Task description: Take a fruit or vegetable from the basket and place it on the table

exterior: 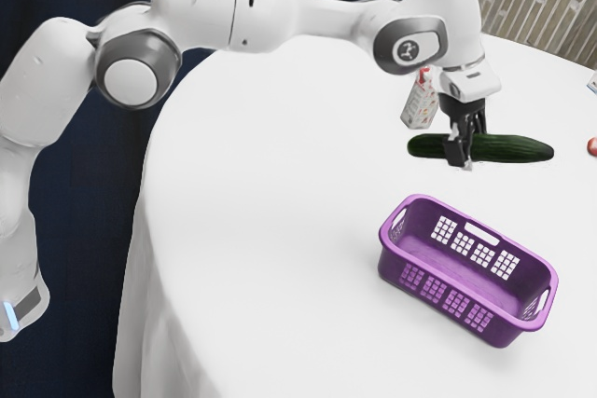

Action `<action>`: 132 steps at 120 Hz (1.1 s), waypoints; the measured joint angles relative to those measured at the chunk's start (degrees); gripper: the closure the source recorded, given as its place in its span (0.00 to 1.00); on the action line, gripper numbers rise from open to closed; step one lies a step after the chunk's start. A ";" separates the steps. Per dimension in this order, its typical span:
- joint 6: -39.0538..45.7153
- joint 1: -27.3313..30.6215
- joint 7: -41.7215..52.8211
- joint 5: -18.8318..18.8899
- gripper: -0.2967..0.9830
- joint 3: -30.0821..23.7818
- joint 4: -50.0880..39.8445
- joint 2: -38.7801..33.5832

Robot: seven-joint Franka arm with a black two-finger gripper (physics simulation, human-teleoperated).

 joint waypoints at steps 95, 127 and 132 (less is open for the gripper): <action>-0.98 12.36 0.60 -0.87 0.28 0.52 -6.69 -3.36; 0.97 8.50 -28.35 -6.87 0.24 1.90 -22.92 -18.59; -0.83 8.48 -38.21 -4.39 0.24 1.96 -23.78 -20.15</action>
